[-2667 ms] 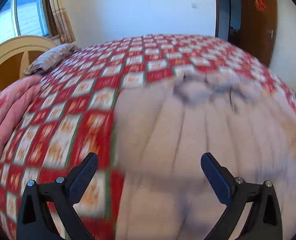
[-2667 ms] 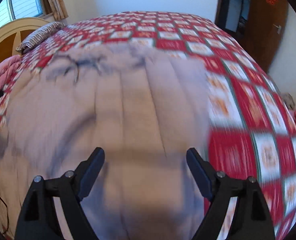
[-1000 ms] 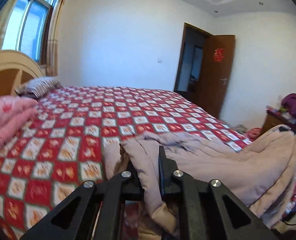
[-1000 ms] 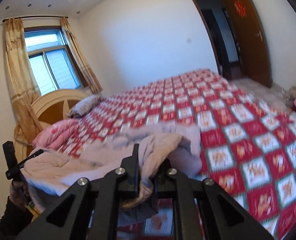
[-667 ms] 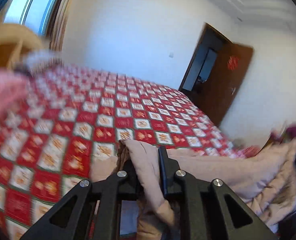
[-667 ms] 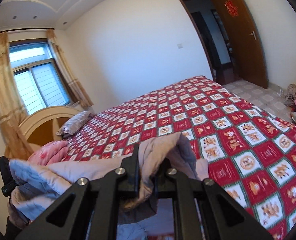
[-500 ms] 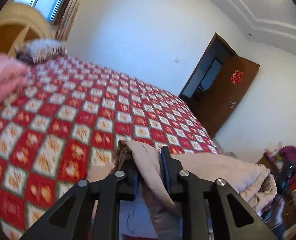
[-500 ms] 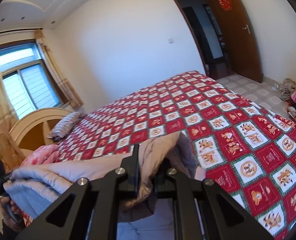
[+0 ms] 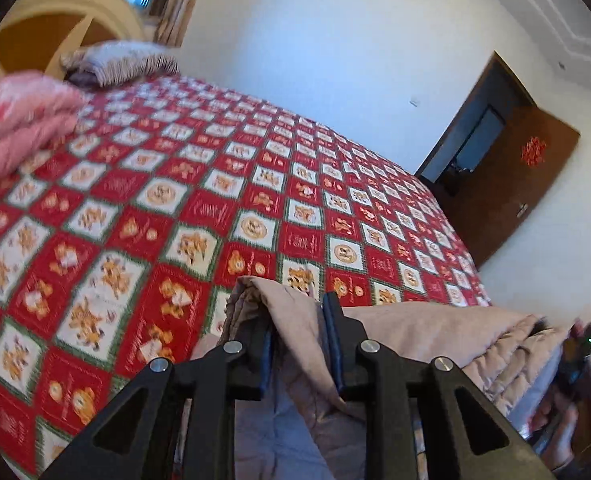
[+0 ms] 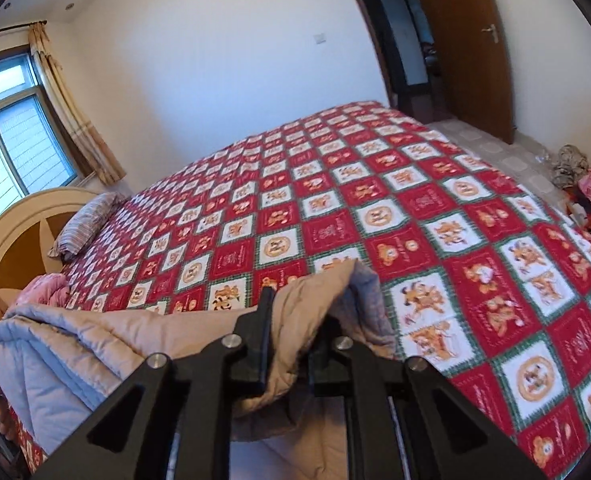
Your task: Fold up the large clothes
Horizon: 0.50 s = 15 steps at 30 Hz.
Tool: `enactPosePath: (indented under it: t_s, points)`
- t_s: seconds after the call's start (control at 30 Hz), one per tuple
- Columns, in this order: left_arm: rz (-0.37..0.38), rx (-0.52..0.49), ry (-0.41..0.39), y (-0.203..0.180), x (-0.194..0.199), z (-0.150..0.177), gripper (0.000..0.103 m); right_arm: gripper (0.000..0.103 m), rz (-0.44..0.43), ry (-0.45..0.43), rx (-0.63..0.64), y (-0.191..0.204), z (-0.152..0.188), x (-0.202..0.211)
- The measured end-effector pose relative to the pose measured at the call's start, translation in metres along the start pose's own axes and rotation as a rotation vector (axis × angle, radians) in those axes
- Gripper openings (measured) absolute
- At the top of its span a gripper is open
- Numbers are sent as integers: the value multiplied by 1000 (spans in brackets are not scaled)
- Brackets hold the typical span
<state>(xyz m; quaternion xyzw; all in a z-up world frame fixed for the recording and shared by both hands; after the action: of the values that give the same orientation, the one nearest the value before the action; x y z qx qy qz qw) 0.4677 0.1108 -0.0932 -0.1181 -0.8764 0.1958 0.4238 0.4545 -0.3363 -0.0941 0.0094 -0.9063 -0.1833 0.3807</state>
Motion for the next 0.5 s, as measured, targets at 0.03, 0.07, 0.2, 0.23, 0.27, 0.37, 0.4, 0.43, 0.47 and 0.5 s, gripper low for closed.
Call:
enactPosePath:
  t_s: [0.03,0.07,0.2,0.23,0.27,0.37,0.4,0.43,0.47,0.5]
  points:
    - [15,4,0,1,4,2,25,16,0,22,-1,0,2,-6]
    - [28,-6,-2,1,9,5,26,16,0,37,3,0,5,-12]
    - [85,4,50,12,10,16,28,17,29,121,44,-7,28,-40]
    - [93,19,65,18,6,18,28,17,39,143,44,-11,34,-47]
    - [91,38,75,24,2,18,28,18,45,159,39,-14,39,-52]
    - [-31,88,-26,50,15,6,54,21,59,198,28,-22,55,-63]
    - [-42,97,-61,52,19,3,79,22,71,202,24,-26,59,-64]
    - [-44,105,-89,52,20,2,86,25,72,205,20,-28,61,-66]
    - [-48,103,-123,49,21,1,88,28,68,208,13,-31,62,-67]
    - [-58,85,-127,42,17,2,88,29,67,205,5,-32,61,-66]
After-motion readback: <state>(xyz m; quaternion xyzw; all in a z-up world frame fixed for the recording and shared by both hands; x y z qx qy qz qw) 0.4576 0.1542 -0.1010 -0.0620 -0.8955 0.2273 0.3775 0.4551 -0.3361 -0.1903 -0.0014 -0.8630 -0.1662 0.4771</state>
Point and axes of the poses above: each gripper's, at about its wrist camera, not at the fingertips, and x roughly against the way its jaws point, y to its left, z to its underside, the point moved 10 cm from there along -x, roughly the way its jaws point, and after that the axes turned 9 degrees about y, right-handed, at the moved point
